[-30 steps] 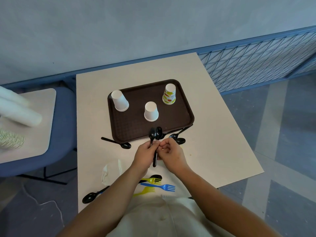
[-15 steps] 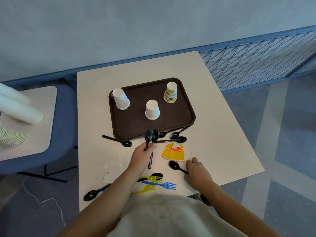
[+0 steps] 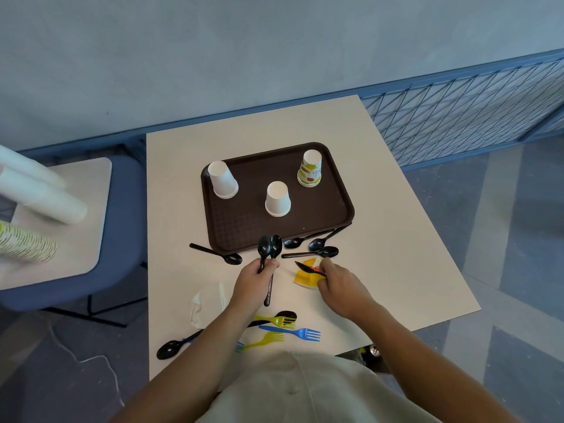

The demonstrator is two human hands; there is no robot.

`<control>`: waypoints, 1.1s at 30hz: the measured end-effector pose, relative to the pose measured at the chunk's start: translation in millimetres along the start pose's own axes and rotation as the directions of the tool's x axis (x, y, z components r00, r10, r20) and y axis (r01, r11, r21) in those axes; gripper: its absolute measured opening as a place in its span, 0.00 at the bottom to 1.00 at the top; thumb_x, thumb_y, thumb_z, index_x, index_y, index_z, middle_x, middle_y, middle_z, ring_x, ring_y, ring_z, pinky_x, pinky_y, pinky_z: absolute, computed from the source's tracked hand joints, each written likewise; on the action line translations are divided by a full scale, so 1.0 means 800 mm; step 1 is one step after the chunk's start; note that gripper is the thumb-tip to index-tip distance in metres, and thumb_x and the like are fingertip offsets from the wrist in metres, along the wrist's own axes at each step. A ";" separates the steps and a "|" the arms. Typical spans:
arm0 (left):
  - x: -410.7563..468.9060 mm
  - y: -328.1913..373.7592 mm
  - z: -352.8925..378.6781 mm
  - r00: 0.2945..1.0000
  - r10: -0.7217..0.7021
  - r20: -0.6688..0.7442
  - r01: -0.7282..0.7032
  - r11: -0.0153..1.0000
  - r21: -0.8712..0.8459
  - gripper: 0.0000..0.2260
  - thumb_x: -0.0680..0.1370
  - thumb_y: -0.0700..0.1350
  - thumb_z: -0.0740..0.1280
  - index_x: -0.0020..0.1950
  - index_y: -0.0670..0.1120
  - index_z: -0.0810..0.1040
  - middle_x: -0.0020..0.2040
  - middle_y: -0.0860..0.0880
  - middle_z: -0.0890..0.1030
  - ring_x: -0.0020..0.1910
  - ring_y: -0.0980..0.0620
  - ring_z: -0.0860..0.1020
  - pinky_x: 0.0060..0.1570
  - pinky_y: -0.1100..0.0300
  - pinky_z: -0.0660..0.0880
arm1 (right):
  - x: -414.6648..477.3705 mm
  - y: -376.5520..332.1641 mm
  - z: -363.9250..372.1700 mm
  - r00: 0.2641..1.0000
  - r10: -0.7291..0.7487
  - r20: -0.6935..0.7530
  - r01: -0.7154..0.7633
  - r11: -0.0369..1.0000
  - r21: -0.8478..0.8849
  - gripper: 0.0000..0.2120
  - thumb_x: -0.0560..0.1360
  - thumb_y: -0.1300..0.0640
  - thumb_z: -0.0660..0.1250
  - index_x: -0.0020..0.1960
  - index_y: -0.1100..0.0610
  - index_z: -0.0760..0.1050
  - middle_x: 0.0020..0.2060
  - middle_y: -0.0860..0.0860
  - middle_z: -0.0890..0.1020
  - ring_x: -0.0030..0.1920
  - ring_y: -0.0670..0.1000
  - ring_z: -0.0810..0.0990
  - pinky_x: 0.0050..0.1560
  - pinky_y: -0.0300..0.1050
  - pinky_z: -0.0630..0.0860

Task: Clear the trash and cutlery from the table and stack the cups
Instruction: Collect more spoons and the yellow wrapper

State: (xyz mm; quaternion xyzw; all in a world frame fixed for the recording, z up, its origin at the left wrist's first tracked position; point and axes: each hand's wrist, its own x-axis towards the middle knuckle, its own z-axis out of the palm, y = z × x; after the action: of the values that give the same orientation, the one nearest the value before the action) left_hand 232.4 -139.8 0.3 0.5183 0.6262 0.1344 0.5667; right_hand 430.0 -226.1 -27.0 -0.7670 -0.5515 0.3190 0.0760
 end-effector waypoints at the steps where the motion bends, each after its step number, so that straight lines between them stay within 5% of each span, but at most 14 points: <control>1: -0.001 0.001 0.000 1.000 -0.001 0.001 0.001 1.000 0.005 0.13 0.85 0.54 0.62 0.53 0.48 0.83 0.49 0.41 0.81 0.43 0.56 0.76 0.45 0.62 0.71 | 0.008 -0.004 0.002 1.000 0.008 0.000 -0.008 1.000 -0.029 0.09 0.81 0.52 0.58 0.60 0.52 0.68 0.52 0.53 0.79 0.46 0.56 0.80 0.44 0.53 0.78; 6: -0.006 0.001 -0.003 1.000 0.013 0.004 -0.013 1.000 0.000 0.12 0.85 0.54 0.63 0.52 0.49 0.83 0.55 0.37 0.83 0.44 0.54 0.76 0.45 0.60 0.72 | 0.033 -0.005 0.017 0.996 0.042 0.073 -0.026 0.978 -0.205 0.30 0.78 0.46 0.67 0.75 0.52 0.61 0.66 0.55 0.70 0.59 0.59 0.79 0.50 0.53 0.78; 21: -0.023 -0.006 -0.015 0.999 0.033 0.021 -0.033 0.999 -0.010 0.12 0.85 0.54 0.63 0.53 0.50 0.83 0.48 0.49 0.78 0.40 0.59 0.74 0.41 0.65 0.69 | 0.005 0.000 0.026 0.976 0.216 -0.036 -0.217 0.934 -0.285 0.37 0.68 0.40 0.77 0.68 0.52 0.64 0.66 0.54 0.64 0.56 0.57 0.77 0.43 0.49 0.74; 27: -0.037 -0.007 -0.019 0.998 0.065 0.016 -0.064 0.998 -0.010 0.13 0.85 0.53 0.63 0.56 0.46 0.83 0.46 0.49 0.78 0.37 0.61 0.73 0.38 0.68 0.69 | -0.005 -0.003 0.010 0.957 0.291 0.003 -0.290 0.952 -0.097 0.22 0.80 0.42 0.63 0.67 0.53 0.66 0.61 0.54 0.77 0.55 0.56 0.79 0.49 0.51 0.79; 33: -0.052 -0.005 -0.020 0.998 0.059 0.003 -0.059 0.997 -0.056 0.12 0.85 0.55 0.62 0.55 0.52 0.83 0.51 0.49 0.82 0.51 0.56 0.78 0.52 0.56 0.74 | -0.034 -0.011 -0.019 0.949 0.309 -0.056 -0.301 0.947 0.112 0.25 0.82 0.38 0.58 0.72 0.53 0.65 0.57 0.55 0.80 0.47 0.53 0.76 0.41 0.47 0.72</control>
State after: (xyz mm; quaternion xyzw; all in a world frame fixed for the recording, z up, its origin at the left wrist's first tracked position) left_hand 209.1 -168.2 26.1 0.5208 0.6052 0.1673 0.5784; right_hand 426.4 -243.9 0.0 -0.8493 -0.4059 0.3267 0.0850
